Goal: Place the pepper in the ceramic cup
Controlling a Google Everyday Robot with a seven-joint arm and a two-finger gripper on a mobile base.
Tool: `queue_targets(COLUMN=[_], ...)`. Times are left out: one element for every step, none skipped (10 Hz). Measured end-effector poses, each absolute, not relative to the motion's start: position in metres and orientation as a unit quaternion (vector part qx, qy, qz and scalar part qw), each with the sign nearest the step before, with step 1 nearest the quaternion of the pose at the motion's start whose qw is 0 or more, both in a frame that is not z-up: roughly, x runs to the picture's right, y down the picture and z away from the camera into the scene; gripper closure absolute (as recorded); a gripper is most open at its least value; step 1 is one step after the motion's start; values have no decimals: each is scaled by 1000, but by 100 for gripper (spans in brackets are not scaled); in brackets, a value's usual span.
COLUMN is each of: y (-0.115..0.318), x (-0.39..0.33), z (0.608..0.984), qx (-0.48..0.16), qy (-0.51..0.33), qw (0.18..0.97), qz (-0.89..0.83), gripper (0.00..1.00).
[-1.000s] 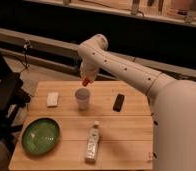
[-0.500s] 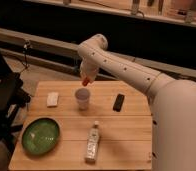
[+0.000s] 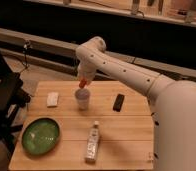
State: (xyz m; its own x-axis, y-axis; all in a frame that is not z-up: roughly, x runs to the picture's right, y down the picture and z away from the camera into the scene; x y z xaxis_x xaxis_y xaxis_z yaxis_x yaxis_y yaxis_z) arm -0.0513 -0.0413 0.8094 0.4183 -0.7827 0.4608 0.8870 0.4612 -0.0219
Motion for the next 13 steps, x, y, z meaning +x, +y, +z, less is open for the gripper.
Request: queue_targets(y=[-37, -34, -33, -29, -27, -25, -23, -22, -21, -21, -20, -20, -19], x=[-54, -55, -57, -60, -63, -63, -64, -64, -64, -64, -64, -64, -64], z=[808, 808, 808, 808, 808, 808, 809, 808, 808, 809, 809, 809, 809], qx=[-135, -142, -144, -150, -155, -159, -162, -163, -163, -164, -164, -166, -166], qy=[-202, -206, -208, -213, -217, -218, -220, -221, -224, -225, -226, -226, -226], qw=[829, 826, 824, 820, 816, 815, 814, 814, 813, 813, 813, 812, 812], qz=[-503, -506, -507, -510, -512, -513, -513, -512, -512, -511, -511, -512, -512], gripper=[100, 100, 100, 95, 82, 75, 63, 57, 46, 36, 26, 20, 20])
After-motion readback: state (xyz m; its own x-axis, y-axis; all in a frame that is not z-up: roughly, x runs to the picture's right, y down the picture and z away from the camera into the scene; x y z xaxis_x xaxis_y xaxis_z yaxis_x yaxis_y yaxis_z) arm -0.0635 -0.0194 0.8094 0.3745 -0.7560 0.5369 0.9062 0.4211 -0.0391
